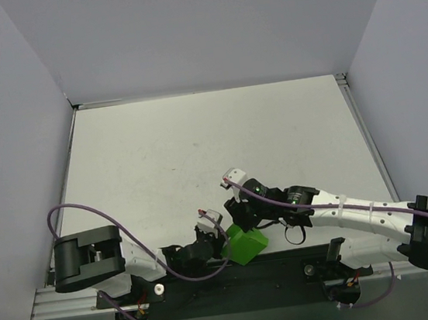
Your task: Fold the paper box
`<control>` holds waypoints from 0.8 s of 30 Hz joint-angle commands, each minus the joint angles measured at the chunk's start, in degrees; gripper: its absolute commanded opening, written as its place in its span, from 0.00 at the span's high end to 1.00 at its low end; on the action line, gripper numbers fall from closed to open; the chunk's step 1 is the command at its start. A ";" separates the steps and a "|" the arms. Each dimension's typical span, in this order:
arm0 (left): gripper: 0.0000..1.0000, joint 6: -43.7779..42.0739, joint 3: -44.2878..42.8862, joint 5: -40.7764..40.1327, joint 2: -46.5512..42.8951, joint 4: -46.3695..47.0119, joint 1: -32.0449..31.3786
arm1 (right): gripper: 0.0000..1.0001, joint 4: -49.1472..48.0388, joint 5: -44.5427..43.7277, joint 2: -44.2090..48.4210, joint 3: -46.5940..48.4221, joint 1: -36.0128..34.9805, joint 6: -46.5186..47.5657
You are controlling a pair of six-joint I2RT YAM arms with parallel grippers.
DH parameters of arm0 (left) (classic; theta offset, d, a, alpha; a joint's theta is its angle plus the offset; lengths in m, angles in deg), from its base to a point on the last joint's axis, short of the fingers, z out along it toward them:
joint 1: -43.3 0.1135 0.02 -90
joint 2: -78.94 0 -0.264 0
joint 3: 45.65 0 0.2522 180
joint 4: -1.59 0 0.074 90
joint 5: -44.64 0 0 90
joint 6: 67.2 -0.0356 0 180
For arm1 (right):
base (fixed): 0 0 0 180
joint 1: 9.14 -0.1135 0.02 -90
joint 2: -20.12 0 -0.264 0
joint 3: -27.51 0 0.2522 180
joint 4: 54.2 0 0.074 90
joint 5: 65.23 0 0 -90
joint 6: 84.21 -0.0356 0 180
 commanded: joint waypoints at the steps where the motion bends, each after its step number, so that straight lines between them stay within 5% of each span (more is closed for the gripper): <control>1: 1.00 -2.20 -0.59 -0.63 -0.94 -9.67 -0.24 | 0.53 0.33 -1.36 2.90 -0.46 -0.43 -1.32; 9: 1.00 -7.81 0.38 0.24 -14.80 -15.56 -0.24 | 0.41 0.78 1.53 7.30 -1.34 0.80 -1.94; 18: 1.00 -22.14 1.96 6.22 -32.22 -21.70 -0.15 | 0.32 -0.28 18.49 10.46 -3.01 8.36 4.29; 24: 1.00 -26.28 -1.64 11.32 -38.91 -34.36 0.11 | 0.28 2.88 25.00 7.49 -0.11 8.63 11.33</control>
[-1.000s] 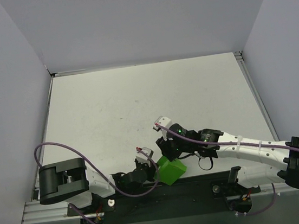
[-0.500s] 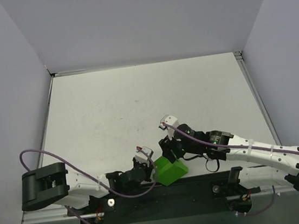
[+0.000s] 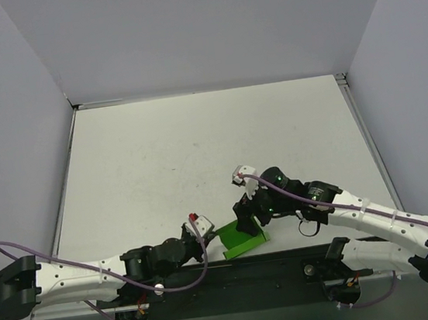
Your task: Fold the paper box
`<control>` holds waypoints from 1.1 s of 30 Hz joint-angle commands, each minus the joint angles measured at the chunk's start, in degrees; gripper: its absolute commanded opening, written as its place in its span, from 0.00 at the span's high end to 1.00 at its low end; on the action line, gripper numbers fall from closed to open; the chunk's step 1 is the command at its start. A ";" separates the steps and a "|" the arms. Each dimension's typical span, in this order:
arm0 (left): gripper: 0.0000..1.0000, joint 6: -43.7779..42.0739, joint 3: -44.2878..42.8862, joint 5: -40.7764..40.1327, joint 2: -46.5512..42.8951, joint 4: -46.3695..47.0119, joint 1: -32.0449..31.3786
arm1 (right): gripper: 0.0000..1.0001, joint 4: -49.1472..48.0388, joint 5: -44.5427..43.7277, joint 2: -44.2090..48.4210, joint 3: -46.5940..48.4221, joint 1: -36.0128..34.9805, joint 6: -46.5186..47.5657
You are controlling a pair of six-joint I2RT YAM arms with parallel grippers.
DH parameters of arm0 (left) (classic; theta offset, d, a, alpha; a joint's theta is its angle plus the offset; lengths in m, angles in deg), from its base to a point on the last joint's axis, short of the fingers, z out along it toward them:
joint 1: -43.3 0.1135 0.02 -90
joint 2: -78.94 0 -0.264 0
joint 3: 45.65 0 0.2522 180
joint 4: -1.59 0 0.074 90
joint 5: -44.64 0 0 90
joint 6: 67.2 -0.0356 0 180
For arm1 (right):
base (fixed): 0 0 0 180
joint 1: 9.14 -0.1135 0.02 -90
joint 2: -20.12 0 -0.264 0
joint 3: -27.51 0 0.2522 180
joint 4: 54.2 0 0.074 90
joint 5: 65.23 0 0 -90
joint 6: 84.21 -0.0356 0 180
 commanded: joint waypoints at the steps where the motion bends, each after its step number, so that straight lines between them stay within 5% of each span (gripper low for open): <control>1: 1.00 -4.97 -3.54 5.35 -2.82 -10.50 0.14 | 0.28 2.45 8.58 -2.42 3.10 -0.20 6.50; 9: 1.00 -6.20 -4.34 7.12 -2.83 -9.98 0.22 | 0.33 1.22 13.42 -10.24 5.04 -0.99 9.06; 22: 1.00 -9.63 -4.78 9.05 0.15 -6.56 3.02 | 0.00 7.02 19.67 -13.67 7.41 -6.97 10.20; 33: 1.00 -9.71 -6.88 19.94 3.85 -5.59 10.94 | 0.00 9.92 12.56 -14.38 7.32 -10.14 9.50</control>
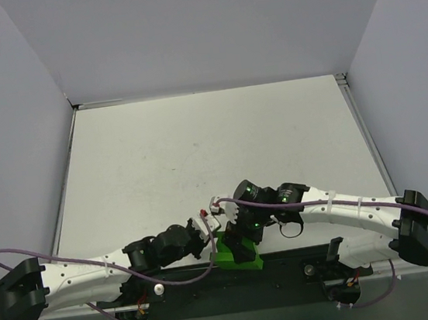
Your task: Fold the paper box
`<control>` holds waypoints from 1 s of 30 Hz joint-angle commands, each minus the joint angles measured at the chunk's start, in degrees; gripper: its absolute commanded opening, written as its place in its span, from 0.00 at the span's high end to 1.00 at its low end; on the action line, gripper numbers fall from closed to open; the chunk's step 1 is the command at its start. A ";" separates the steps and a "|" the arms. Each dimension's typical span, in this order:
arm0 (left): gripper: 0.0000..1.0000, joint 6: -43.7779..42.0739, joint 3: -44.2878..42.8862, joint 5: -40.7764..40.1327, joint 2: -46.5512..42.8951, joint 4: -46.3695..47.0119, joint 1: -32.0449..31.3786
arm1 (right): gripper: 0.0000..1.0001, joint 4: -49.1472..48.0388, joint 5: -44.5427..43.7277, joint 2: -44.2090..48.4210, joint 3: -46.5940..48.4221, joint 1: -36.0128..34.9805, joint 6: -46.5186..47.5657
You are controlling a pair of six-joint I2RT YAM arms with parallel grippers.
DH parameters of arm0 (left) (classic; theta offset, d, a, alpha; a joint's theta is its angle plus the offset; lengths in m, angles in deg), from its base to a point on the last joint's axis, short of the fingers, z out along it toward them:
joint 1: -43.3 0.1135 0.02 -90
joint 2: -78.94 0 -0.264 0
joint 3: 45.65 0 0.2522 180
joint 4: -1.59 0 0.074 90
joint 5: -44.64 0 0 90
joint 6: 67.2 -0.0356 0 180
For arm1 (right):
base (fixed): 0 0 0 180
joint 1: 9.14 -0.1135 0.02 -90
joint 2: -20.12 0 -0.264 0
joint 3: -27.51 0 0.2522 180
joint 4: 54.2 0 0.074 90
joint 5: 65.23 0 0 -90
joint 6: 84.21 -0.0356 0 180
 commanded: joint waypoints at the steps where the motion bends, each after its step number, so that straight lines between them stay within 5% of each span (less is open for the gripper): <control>1: 1.00 -0.01 -3.91 4.67 1.69 1.45 2.27 | 0.00 2.42 -1.68 -0.91 1.77 -1.57 0.64; 6: 1.00 0.34 -4.36 5.11 2.66 1.53 2.80 | 0.01 2.42 -1.06 -2.05 2.04 -2.18 0.64; 15: 1.00 1.04 -5.50 6.87 2.22 1.36 4.64 | 0.18 2.25 1.57 -4.78 1.69 -2.71 -0.67; 23: 1.00 2.19 -5.85 6.70 1.34 1.63 5.17 | 0.54 -0.39 1.67 -5.05 -0.42 -2.89 -2.60; 25: 1.00 2.71 -6.02 6.69 0.73 1.10 5.34 | 0.70 -0.83 1.23 -4.96 -0.69 -2.89 -3.48; 30: 1.00 3.15 -6.03 6.52 -1.82 1.54 5.35 | 0.82 -4.52 1.23 -5.22 -2.09 -2.80 -6.82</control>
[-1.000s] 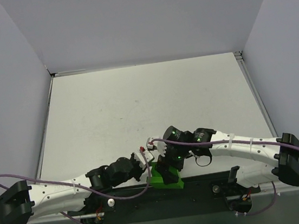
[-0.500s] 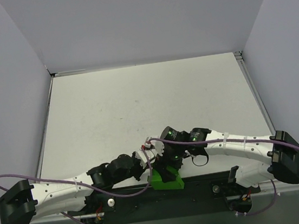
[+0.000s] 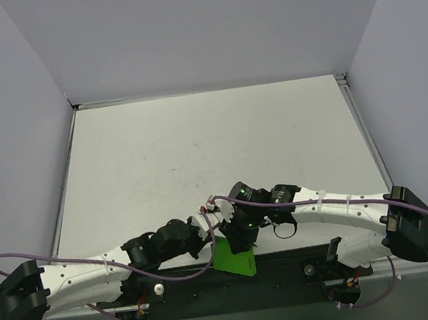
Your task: Fold the paper box
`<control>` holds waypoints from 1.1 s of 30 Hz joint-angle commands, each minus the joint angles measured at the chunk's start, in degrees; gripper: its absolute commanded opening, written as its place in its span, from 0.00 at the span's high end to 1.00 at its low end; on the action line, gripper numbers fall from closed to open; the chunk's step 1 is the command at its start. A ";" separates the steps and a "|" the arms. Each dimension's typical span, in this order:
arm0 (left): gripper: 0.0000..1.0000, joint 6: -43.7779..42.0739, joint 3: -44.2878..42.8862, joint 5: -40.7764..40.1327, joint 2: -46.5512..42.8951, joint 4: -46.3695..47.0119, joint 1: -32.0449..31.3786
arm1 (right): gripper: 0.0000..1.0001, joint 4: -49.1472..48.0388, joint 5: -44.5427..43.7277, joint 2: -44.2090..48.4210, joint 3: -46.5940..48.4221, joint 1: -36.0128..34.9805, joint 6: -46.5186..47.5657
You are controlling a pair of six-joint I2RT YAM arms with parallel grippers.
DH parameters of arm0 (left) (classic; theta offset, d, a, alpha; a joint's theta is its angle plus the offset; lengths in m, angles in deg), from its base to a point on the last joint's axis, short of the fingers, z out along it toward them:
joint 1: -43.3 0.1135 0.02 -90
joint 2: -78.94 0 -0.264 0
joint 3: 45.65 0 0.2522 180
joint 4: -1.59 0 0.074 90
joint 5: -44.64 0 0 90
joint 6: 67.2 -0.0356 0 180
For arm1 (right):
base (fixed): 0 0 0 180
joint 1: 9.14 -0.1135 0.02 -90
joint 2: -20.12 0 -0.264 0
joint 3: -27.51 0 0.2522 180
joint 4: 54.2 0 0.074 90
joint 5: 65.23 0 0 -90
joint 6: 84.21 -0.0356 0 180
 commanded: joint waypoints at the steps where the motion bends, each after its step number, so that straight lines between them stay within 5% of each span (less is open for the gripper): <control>1: 1.00 2.19 -4.32 -1.78 -3.42 5.38 1.02 | 0.84 -1.53 3.61 -1.75 -1.81 -2.28 -2.02; 9: 1.00 2.10 -7.65 -5.30 -7.20 0.73 1.63 | 0.95 -1.08 -13.49 1.06 -0.14 -2.54 -3.78; 17: 1.00 4.48 -9.25 -14.36 -4.92 -0.34 3.21 | 0.96 -4.86 -33.47 -2.26 2.85 -3.77 0.61; 33: 1.00 4.74 -4.94 0.83 -3.60 12.50 18.15 | 0.99 -13.56 -44.11 -9.48 3.38 -5.79 9.14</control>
